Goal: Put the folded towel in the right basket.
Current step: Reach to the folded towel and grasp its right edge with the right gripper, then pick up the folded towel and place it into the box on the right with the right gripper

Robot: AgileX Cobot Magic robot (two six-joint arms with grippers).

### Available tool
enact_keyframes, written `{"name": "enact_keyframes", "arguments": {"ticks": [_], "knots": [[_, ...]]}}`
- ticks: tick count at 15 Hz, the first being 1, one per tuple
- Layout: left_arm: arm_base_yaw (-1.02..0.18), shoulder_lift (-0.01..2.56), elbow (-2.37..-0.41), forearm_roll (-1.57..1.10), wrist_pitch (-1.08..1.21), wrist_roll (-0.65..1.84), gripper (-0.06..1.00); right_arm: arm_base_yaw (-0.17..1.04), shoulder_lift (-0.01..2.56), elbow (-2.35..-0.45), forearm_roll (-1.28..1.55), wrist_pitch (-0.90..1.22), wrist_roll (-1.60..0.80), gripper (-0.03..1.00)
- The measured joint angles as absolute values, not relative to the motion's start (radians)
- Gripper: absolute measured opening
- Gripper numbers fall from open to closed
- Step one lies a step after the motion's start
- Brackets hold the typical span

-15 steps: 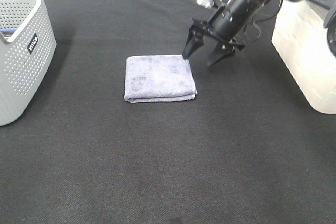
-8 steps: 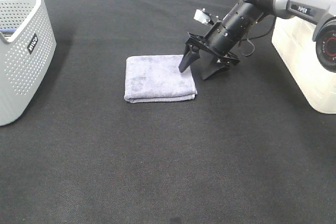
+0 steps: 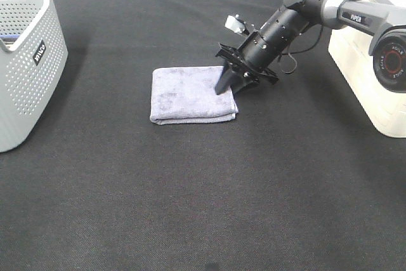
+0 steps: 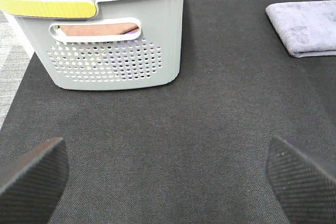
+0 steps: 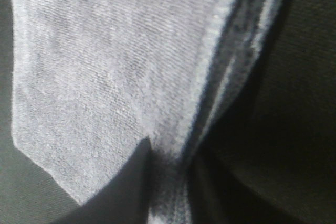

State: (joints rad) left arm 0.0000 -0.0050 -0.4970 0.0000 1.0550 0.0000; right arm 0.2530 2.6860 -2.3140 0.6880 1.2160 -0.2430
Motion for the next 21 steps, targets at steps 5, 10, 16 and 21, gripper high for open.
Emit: {"name": "enact_keyframes", "arguments": {"ticks": [5,10,16,21], "knots": [[0.0,-0.005,-0.497,0.0,1.055,0.0,0.97,0.253,2.686,-2.314,0.694,1.216,-0.27,0.04],[0.0,-0.005,-0.497,0.0,1.055,0.0,0.97,0.253,2.617,-2.427,0.69,1.217,-0.271,0.04],[0.0,-0.005,-0.497,0.0,1.055,0.0,0.97,0.253,2.422,-2.445,0.586,1.221,-0.273,0.04],[0.0,-0.005,-0.497,0.0,1.055,0.0,0.97,0.246,2.244,-2.445,0.455,1.224,-0.273,0.04]]}}
